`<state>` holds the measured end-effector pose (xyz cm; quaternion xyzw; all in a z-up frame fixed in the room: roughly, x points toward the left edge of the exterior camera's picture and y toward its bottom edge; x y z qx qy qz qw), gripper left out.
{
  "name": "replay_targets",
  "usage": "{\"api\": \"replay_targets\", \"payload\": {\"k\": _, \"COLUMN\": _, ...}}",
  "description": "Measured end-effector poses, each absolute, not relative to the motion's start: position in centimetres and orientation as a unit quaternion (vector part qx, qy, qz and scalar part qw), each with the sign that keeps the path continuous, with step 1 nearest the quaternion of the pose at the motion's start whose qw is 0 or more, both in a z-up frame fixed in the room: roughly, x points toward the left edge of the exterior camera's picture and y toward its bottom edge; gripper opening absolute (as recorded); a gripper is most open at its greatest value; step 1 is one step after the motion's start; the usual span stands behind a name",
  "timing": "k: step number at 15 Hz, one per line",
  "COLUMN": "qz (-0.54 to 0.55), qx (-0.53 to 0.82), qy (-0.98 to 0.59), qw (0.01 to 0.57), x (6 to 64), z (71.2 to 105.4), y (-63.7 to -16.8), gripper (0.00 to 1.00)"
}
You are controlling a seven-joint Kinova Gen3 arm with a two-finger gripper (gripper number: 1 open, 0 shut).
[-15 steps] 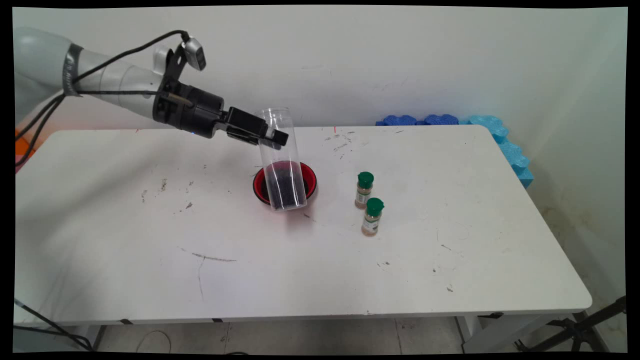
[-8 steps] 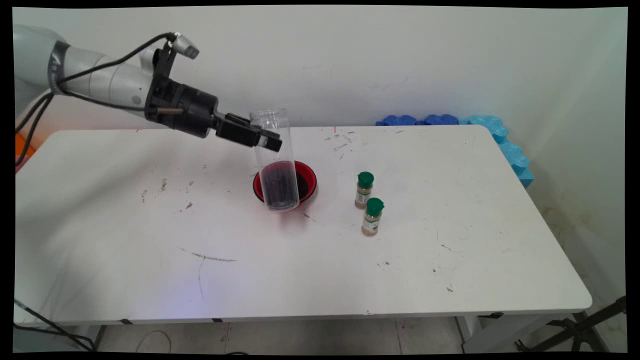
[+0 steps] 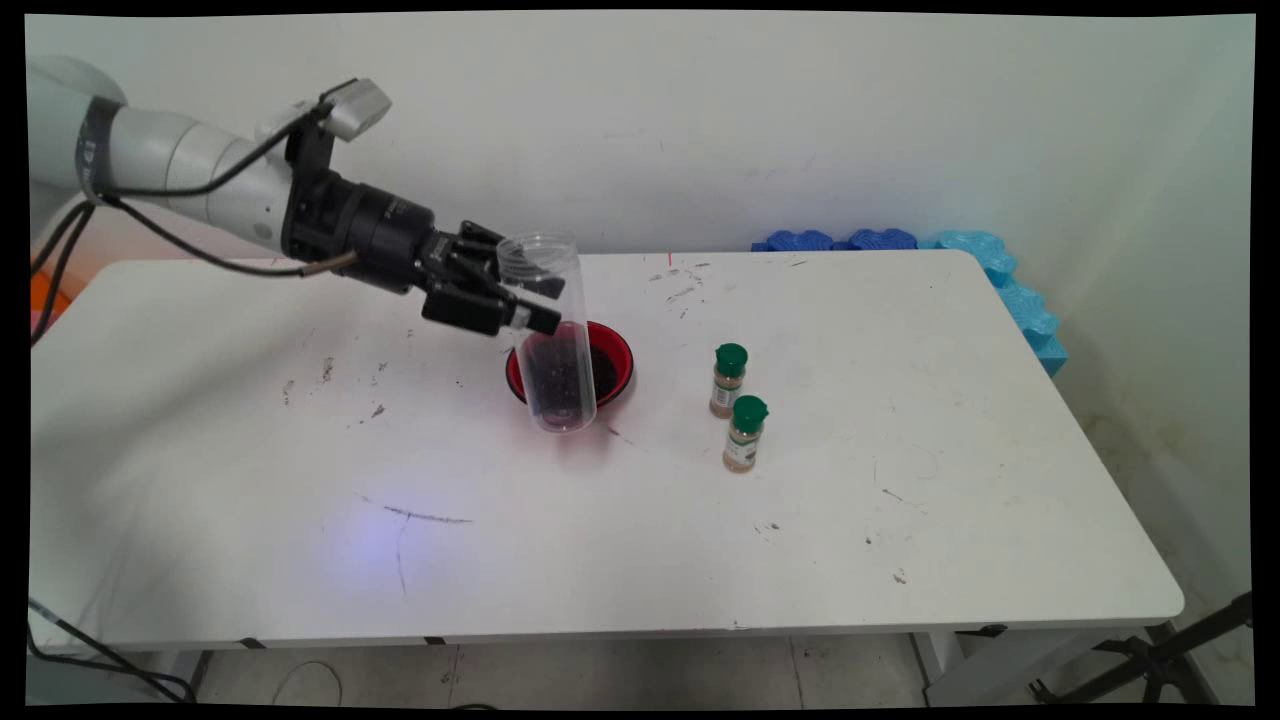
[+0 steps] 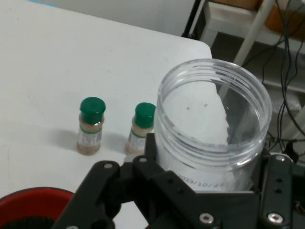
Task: Pour the black seasoning powder in the red bowl, then place the picked object on the table
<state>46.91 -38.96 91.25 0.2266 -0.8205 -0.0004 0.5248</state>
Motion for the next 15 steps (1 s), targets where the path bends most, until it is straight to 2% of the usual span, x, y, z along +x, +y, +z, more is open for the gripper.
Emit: {"api": "replay_targets", "payload": {"k": 15, "qz": 0.041, "qx": 0.148, "qy": -0.842, "qw": 0.517, "x": 43.9, "z": 86.7, "y": -35.9, "gripper": 0.0}}
